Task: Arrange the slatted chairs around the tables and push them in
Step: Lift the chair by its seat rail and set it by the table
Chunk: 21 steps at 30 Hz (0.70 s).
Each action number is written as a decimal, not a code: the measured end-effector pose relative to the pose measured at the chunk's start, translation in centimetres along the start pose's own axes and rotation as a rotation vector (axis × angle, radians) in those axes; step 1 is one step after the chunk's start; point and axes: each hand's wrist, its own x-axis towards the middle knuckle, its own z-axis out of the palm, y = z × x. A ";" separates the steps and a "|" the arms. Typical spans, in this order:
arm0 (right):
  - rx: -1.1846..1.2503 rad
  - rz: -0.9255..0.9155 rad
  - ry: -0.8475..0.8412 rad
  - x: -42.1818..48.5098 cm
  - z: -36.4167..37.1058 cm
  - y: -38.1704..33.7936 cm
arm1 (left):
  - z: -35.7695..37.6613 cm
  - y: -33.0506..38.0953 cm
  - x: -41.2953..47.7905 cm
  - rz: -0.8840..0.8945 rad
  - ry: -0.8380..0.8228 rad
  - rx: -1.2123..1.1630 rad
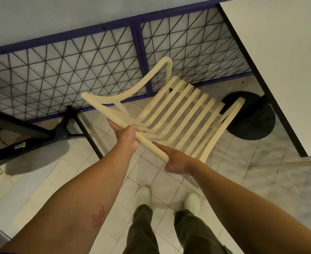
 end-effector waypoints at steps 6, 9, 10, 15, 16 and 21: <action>0.030 0.021 0.055 1.3 1.3 -3.4 | -0.5 3.1 2.4 0.014 -0.027 0.102; 0.061 0.033 0.099 2.4 2.2 -5.0 | -0.6 4.5 3.7 0.024 -0.070 0.161; 0.073 0.039 0.107 2.8 2.4 -5.5 | -0.6 4.9 4.2 0.023 -0.082 0.179; 0.132 0.076 0.155 4.5 2.8 -7.4 | -0.2 6.5 6.7 0.034 -0.132 0.241; 0.148 0.084 0.166 4.9 3.0 -7.8 | -0.1 6.8 7.1 0.041 -0.144 0.246; 0.221 0.107 0.201 6.8 3.8 -9.6 | 0.1 8.3 9.3 0.052 -0.213 0.301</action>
